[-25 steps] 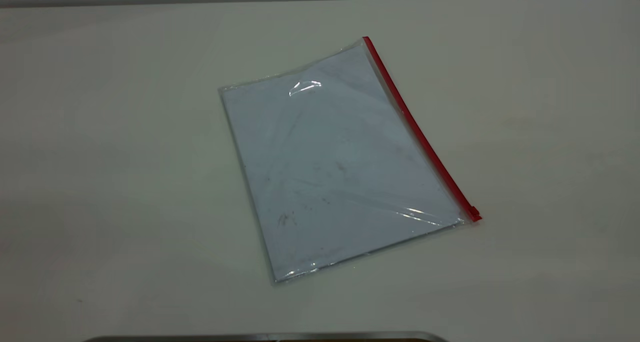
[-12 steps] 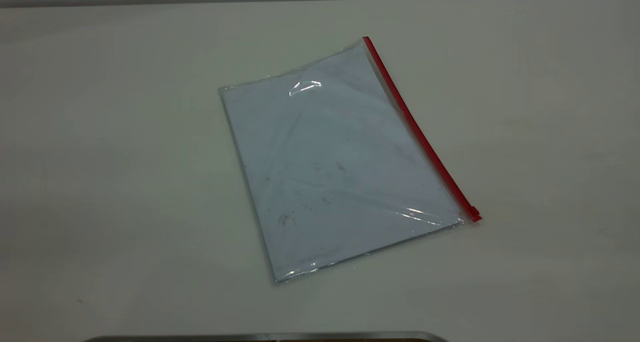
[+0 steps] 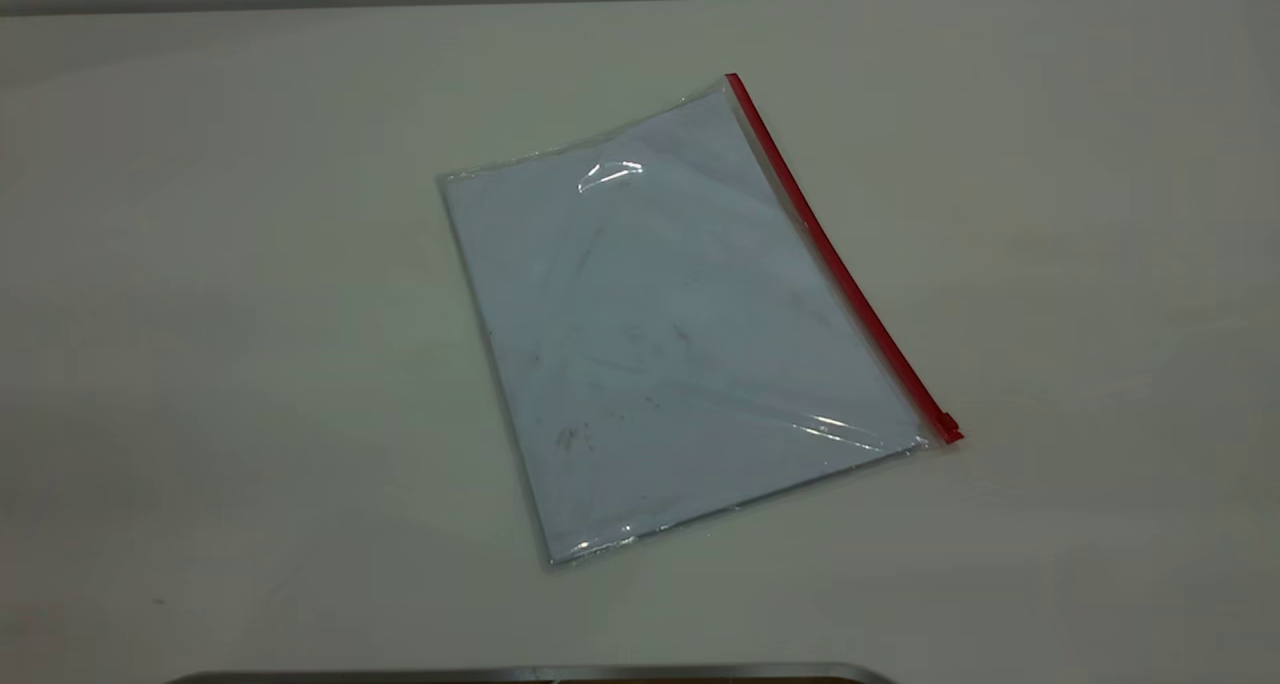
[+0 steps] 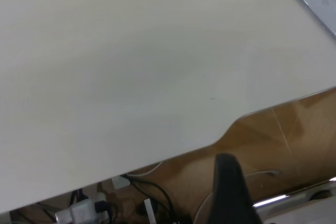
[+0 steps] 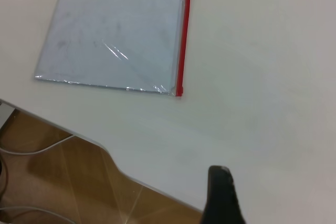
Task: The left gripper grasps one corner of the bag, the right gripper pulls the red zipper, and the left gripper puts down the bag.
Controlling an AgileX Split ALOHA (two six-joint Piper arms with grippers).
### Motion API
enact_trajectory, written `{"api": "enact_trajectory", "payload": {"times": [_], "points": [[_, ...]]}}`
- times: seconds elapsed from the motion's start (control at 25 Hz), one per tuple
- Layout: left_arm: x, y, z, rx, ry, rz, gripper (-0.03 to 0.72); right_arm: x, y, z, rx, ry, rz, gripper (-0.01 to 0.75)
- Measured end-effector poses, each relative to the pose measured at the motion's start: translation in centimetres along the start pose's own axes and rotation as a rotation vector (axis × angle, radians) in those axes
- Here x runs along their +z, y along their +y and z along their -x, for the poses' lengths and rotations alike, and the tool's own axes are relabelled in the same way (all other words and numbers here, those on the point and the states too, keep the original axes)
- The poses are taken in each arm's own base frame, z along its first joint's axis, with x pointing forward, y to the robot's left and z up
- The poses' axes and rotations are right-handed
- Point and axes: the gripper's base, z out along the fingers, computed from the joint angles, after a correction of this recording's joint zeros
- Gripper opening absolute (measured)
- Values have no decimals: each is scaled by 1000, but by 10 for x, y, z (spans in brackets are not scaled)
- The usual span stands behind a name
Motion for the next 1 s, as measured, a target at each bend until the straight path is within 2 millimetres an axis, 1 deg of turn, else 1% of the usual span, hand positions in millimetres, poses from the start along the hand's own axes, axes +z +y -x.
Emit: {"api": "enact_trajectory", "payload": {"times": [0.2, 0.32, 0.44, 0.6, 0.76, 1.0], "points": [[0, 0, 0, -2, -2, 2, 565, 0, 0, 0, 0, 0, 0, 574], [-1, 1, -1, -40, -11, 31, 565, 0, 0, 0, 0, 0, 0, 574], [-6, 1, -6, -110, -56, 81, 565, 0, 0, 0, 0, 0, 0, 574], [-14, -6, -17, -183, -161, 99, 565, 0, 0, 0, 0, 0, 0, 574], [-18, -9, -23, -190, -224, 113, 565, 0, 0, 0, 0, 0, 0, 574], [-19, -10, -25, -187, -230, 116, 565, 0, 0, 0, 0, 0, 0, 574]]}}
